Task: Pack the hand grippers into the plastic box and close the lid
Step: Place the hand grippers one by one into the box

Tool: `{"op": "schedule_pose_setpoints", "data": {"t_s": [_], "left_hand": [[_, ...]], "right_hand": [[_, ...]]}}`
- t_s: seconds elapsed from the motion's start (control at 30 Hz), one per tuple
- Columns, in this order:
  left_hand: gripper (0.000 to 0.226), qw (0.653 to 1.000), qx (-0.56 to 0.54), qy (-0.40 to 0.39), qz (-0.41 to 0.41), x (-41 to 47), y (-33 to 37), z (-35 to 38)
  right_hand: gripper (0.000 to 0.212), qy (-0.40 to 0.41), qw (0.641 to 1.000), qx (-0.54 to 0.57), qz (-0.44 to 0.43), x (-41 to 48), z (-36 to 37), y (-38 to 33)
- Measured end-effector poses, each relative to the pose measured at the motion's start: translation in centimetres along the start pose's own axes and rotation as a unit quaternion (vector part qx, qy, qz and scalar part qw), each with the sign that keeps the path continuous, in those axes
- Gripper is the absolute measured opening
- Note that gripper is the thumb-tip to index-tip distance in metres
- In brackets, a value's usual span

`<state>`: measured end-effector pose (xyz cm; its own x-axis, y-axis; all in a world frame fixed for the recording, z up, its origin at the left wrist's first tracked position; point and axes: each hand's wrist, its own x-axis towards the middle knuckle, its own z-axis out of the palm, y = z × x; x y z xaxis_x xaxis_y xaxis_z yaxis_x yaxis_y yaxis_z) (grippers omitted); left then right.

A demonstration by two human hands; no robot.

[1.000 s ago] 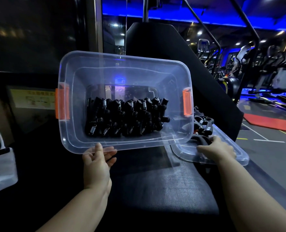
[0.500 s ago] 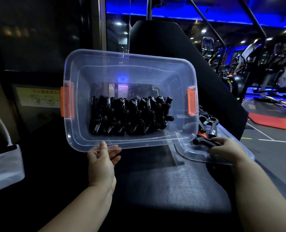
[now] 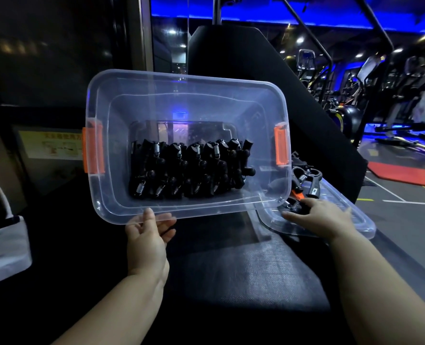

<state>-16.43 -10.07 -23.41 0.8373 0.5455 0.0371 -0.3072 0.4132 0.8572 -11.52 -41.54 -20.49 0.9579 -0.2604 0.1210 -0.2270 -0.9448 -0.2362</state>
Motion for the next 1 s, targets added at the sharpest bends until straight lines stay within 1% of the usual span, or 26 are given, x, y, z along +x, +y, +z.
{"op": "schedule_pose_setpoints", "data": {"t_s": [0.13,0.2,0.27,0.4,0.63,0.73,0.87,1.0], "left_hand": [[0.011,1.000,0.001,0.001,-0.001,0.0,-0.1,-0.1],[0.011,1.000,0.002,0.000,-0.003,0.0,-0.1,-0.1],[0.011,1.000,0.001,-0.001,-0.004,0.0,0.0,-0.1],[0.011,1.000,0.004,0.000,-0.003,0.1,-0.1,-0.2],[0.011,1.000,0.007,0.000,-0.004,0.2,-0.1,-0.2],[0.011,1.000,0.003,-0.001,-0.006,0.1,-0.1,-0.2],[0.011,1.000,-0.002,-0.004,-0.012,0.0,0.1,-0.2],[0.010,1.000,-0.002,-0.007,-0.017,-0.1,0.3,-0.2]], "right_hand": [[0.083,0.008,1.000,0.015,0.005,0.1,-0.1,0.2],[0.082,0.003,1.000,0.025,0.005,0.2,-0.1,0.3],[0.080,-0.005,1.000,0.027,0.001,0.2,-0.3,0.2],[0.087,-0.036,0.999,0.028,-0.012,0.4,-0.7,0.3],[0.077,-0.051,0.997,0.006,-0.061,-0.2,-0.6,0.9],[0.070,-0.025,0.996,-0.002,-0.081,-1.0,-0.8,1.4],[0.053,0.051,0.991,-0.017,-0.122,-1.9,-0.6,1.9],[0.045,0.078,0.987,-0.028,-0.140,-3.0,-0.1,2.0]]}}
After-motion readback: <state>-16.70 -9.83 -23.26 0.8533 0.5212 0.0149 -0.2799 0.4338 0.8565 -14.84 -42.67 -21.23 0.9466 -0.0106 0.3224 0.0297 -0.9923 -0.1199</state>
